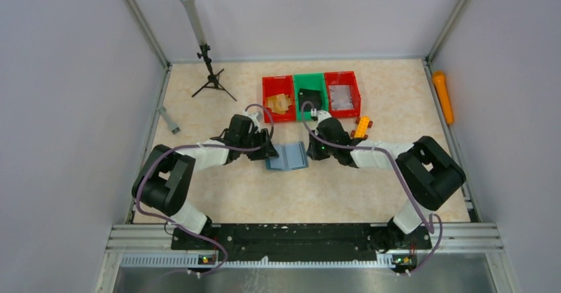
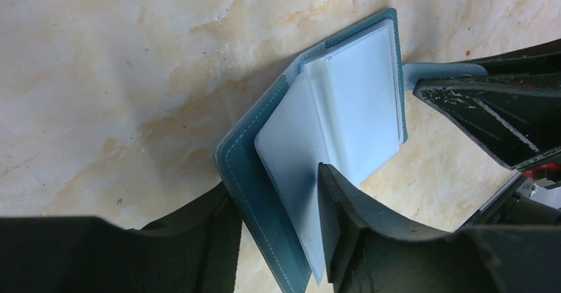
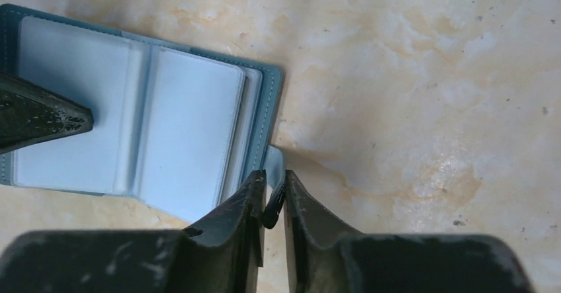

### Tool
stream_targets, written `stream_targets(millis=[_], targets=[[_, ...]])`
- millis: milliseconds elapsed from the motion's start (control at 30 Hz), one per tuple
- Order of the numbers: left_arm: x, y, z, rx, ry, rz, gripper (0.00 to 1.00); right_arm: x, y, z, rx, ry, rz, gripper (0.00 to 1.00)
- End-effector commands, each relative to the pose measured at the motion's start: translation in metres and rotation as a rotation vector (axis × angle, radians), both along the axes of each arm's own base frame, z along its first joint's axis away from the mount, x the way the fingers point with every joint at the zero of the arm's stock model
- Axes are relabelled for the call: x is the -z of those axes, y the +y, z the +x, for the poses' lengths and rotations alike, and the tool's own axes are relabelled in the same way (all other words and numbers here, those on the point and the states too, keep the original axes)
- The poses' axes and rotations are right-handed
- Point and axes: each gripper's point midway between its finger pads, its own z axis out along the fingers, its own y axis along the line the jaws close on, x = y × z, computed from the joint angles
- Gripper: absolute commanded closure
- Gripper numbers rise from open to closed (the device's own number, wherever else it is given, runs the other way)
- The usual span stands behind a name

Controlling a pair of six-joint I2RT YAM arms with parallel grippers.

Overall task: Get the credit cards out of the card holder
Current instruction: Pick up the card holder from the center of the board.

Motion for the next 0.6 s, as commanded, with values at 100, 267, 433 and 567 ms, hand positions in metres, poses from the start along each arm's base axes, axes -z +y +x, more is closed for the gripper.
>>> stream_targets(millis=[100,267,433,567], targets=[[-0.013,-0.009,0.009,0.025,-0.040,-0.041,0.37,-0.069,0.023,-0.002,-0.079,-0.214,0.242,1.00],[-0.014,-0.012,0.008,0.033,-0.041,-0.056,0.13,-0.088,0.032,-0.012,-0.149,-0.267,0.335,1.00],[-0.013,-0.017,0.005,0.055,-0.036,-0.060,0.01,-0.087,0.044,-0.021,-0.217,-0.231,0.380,1.00],[-0.014,-0.022,0.003,0.075,-0.036,-0.062,0.01,-0.085,0.047,-0.021,-0.225,-0.219,0.382,1.00]])
